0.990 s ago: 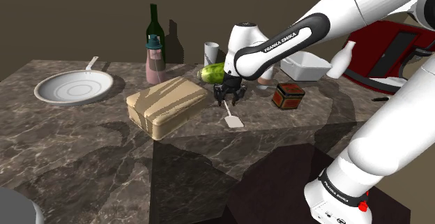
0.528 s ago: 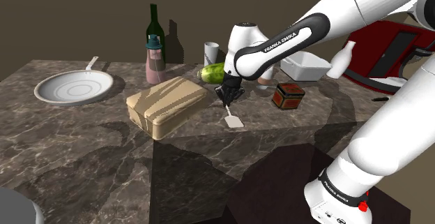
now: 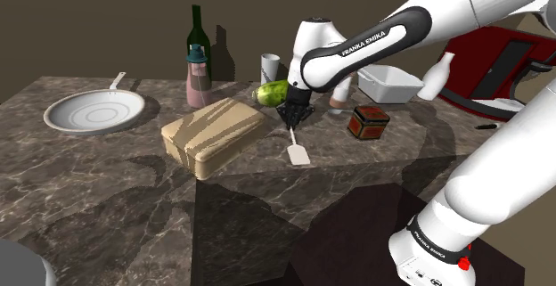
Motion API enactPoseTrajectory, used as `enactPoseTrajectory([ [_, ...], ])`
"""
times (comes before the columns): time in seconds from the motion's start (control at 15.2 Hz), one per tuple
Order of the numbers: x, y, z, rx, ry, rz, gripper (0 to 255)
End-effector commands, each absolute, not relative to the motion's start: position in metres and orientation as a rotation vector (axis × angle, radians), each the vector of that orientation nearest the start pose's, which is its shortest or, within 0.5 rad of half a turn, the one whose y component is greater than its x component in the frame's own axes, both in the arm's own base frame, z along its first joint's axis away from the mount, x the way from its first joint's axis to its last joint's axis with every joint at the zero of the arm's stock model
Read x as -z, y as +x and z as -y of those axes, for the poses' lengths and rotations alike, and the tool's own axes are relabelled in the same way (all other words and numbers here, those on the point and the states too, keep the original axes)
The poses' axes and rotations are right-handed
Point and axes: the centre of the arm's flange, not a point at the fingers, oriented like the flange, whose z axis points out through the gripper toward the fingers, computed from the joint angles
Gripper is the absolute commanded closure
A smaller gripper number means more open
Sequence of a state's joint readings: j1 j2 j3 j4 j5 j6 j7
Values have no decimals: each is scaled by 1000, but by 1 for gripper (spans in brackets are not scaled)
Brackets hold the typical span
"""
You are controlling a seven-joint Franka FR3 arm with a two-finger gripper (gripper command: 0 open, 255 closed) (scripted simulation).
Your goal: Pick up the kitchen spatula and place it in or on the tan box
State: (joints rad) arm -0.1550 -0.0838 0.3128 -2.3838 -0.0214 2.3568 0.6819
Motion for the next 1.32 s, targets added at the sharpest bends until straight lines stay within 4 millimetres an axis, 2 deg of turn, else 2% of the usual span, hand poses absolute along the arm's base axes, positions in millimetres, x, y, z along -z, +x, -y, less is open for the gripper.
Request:
enactPoseTrajectory([
  [0.0, -368, 485, -78, 102, -3054, -796, 255],
  [1.25, -468, 485, -78, 102, -3054, -796, 255],
])
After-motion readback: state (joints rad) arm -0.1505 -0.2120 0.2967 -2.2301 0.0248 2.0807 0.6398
